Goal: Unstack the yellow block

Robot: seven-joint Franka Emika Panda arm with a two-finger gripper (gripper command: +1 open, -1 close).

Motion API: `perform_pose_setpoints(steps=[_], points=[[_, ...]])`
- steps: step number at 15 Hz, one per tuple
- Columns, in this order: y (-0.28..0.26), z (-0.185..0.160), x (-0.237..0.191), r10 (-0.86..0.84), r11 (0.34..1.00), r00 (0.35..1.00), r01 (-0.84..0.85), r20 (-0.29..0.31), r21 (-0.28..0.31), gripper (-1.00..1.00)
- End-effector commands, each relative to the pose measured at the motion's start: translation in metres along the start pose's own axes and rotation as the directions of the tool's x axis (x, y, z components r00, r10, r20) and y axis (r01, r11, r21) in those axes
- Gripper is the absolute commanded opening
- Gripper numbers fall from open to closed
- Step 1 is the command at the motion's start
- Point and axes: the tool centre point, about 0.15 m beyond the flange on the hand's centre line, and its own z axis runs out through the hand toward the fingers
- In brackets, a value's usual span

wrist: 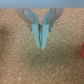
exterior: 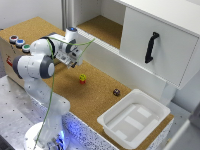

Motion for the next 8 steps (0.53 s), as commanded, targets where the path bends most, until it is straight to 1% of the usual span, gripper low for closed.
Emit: perform_pose_setpoints(steps=[1, 3, 5, 8], points=[[0.032, 0.028, 0.007, 0.038, 0.999, 0.994, -0.038, -0.102, 0.004, -1.00], [0.042, 0.035, 0.013, 0.039, 0.999, 0.994, -0.040, -0.102, -0.005, -1.00], [0.055, 0.039, 0.016, 0.050, 0.999, 0.994, -0.050, -0.098, 0.003, -1.00], [0.079, 0.034, 0.012, 0.080, 0.997, 0.991, -0.081, -0.103, -0.009, -1.00]])
